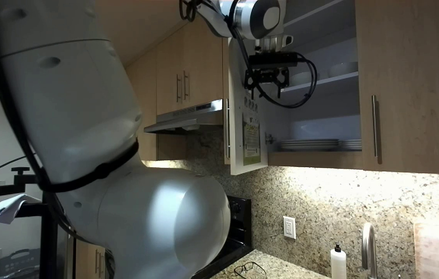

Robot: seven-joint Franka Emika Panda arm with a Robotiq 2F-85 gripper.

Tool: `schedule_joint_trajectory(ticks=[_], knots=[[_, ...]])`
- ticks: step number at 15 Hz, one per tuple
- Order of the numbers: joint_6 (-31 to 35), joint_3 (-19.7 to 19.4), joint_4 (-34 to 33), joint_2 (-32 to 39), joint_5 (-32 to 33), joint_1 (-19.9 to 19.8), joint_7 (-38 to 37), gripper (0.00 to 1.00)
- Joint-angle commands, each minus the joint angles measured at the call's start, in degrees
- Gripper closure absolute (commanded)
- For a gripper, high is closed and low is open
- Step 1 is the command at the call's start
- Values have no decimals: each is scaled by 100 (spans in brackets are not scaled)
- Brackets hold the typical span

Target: Open the cupboard door

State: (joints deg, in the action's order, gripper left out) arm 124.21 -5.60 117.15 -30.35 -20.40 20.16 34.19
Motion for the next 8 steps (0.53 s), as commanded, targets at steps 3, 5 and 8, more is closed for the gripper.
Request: schedule_joint_trajectory(ticks=[3, 5, 8], knots=[[-146, 112, -204, 195, -171, 53, 247, 0], [-134, 164, -237, 241, -168, 47, 224, 0], [-100, 233, -270, 298, -164, 38, 208, 0]])
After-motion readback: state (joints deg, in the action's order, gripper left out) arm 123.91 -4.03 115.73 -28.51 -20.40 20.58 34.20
